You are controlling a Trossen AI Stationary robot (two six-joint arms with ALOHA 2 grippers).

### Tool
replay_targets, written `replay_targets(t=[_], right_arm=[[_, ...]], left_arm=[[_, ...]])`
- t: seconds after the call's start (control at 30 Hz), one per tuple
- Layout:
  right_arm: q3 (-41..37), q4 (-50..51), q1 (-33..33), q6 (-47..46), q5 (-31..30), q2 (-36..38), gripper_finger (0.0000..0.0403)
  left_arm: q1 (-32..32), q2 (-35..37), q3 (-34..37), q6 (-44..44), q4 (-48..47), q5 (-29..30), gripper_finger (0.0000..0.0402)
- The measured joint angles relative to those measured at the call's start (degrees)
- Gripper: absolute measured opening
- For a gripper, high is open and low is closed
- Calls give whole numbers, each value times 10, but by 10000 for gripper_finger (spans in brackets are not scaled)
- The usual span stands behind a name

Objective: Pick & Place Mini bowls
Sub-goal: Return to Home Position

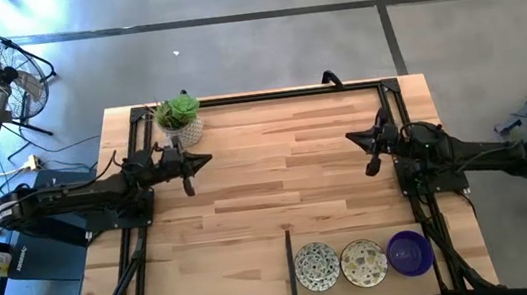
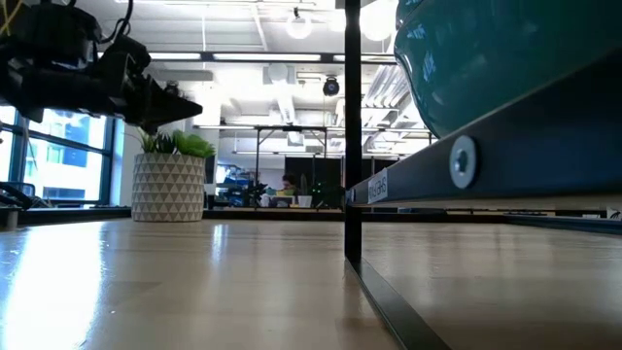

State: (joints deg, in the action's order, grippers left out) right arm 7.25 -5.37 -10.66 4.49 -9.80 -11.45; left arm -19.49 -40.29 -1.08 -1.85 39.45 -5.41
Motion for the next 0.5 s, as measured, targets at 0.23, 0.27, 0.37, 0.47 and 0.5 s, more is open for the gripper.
replay_targets(t=[0.23, 0.27, 0.37, 0.47, 0.5], right_arm=[[0, 49, -22, -15, 49, 33, 0], [0, 51, -29, -15, 54, 38, 0], [-8, 41, -50, -12, 72, 53, 0], [-37, 26, -75, -18, 99, 71, 0], [-48, 21, -82, -22, 106, 78, 0]], left_arm=[[0, 71, 1, 12, -76, 0, 0], [0, 80, 1, 15, -86, -1, 0], [0, 106, 1, 16, -112, 0, 0], [0, 136, 2, 14, -136, 2, 0], [0, 146, 2, 12, -140, 2, 0]])
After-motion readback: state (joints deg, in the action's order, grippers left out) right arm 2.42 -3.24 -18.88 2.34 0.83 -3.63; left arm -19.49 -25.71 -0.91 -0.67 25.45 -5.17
